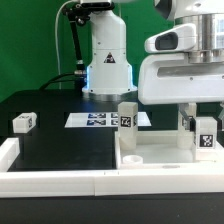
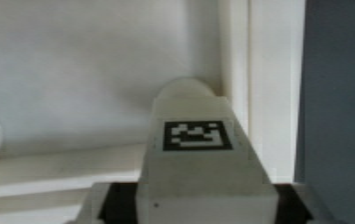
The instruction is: Assemble square table
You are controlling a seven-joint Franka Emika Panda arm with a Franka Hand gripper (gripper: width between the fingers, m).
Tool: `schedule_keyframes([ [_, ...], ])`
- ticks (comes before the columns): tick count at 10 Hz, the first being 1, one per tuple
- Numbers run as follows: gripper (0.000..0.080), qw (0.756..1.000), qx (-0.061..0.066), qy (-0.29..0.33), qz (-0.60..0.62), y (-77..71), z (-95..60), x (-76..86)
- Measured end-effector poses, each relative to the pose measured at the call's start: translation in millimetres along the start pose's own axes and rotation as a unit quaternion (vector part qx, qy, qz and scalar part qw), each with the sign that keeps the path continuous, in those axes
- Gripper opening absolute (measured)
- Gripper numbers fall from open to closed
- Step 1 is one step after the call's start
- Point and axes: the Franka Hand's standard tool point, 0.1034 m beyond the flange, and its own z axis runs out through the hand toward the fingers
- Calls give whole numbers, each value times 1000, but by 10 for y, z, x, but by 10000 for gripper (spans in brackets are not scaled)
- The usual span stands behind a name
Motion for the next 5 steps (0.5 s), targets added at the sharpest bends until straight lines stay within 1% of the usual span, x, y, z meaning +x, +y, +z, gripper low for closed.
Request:
schedule_keyframes([
  [3, 290, 994, 1, 0, 107, -6, 1, -3],
  [4, 290, 988, 5, 1, 155, -5, 2, -1],
  [5, 290, 972, 6, 2, 235, -18, 5, -8],
])
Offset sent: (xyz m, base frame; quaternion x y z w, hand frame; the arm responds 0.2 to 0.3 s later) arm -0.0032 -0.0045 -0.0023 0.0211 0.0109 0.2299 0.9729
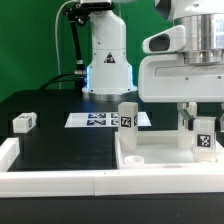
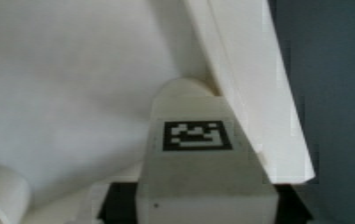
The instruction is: Assemble square table
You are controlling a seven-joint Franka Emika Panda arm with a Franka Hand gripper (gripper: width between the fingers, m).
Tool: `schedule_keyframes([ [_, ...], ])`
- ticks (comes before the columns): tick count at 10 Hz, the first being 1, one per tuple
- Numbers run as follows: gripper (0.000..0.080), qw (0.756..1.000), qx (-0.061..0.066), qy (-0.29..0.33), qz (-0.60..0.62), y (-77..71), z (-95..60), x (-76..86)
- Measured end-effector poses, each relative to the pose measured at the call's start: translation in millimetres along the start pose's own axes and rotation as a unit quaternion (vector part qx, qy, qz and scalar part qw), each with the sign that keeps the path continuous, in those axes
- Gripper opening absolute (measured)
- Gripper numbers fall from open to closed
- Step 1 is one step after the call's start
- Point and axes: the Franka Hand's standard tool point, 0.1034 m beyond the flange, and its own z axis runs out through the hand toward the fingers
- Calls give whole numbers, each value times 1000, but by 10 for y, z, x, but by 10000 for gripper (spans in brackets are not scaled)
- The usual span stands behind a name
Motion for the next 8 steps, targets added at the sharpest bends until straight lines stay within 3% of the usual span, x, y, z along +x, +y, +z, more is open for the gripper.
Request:
schedule_keyframes([
  [4, 291, 975, 0, 5, 222, -2, -1, -4],
  [6, 291, 942, 1, 2, 337, 1, 4, 1],
  [8, 291, 927, -20, -12, 374, 39, 7, 29],
])
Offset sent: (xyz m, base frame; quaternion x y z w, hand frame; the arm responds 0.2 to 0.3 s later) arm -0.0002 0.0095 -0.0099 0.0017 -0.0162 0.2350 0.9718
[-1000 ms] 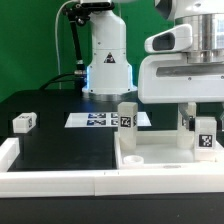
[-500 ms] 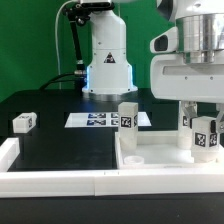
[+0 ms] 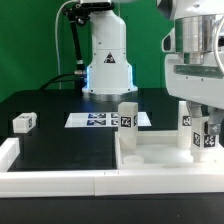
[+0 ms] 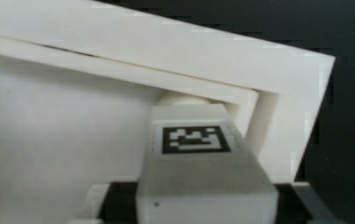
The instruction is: Assemble square table
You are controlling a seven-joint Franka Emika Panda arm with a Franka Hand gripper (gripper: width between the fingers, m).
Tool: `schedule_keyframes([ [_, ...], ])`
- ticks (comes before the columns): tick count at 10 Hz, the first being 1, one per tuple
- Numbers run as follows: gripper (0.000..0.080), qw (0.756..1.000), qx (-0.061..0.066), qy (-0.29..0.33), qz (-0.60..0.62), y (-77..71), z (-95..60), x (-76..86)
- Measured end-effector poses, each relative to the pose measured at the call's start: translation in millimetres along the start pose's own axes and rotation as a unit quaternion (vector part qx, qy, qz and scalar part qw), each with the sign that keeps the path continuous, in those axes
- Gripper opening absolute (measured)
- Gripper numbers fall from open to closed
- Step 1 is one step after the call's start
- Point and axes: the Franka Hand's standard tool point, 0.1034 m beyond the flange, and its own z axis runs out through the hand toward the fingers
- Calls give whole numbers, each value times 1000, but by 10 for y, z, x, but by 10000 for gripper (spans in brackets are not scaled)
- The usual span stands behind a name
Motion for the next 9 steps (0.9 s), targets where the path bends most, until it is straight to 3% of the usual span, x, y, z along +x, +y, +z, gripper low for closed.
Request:
schedule_keyframes([
  [1, 291, 1000, -9, -4, 17, 0, -3, 36],
  [5, 292, 997, -8, -10, 82, -1, 2, 25],
  [7, 602, 999, -8, -10, 43, -4, -1, 22],
  [9, 635, 997, 11, -4, -81, -43, -5, 64],
])
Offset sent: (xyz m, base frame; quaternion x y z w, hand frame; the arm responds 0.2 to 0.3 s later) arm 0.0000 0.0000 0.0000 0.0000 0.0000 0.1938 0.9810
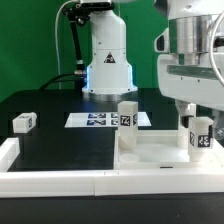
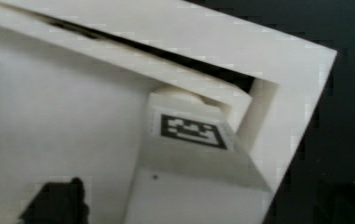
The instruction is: Assemble square table
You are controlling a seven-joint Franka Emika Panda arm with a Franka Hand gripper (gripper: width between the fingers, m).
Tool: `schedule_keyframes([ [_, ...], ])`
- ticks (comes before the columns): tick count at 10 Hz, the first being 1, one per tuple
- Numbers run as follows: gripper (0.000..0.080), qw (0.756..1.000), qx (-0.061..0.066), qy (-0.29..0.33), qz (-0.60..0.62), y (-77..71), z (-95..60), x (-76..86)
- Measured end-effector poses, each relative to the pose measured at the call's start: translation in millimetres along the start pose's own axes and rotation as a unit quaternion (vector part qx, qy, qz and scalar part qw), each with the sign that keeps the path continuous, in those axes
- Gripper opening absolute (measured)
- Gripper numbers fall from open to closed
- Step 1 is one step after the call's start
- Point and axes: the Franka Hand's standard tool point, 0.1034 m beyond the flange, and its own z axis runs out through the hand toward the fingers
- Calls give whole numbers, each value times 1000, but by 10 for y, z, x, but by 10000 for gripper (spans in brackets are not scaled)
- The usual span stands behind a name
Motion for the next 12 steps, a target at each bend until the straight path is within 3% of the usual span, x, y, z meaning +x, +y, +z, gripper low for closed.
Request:
schedule_keyframes([
  [5, 649, 974, -2, 3, -227, -14, -10, -41],
  [12, 649, 880, -8, 9, -475, -8, -14, 17],
])
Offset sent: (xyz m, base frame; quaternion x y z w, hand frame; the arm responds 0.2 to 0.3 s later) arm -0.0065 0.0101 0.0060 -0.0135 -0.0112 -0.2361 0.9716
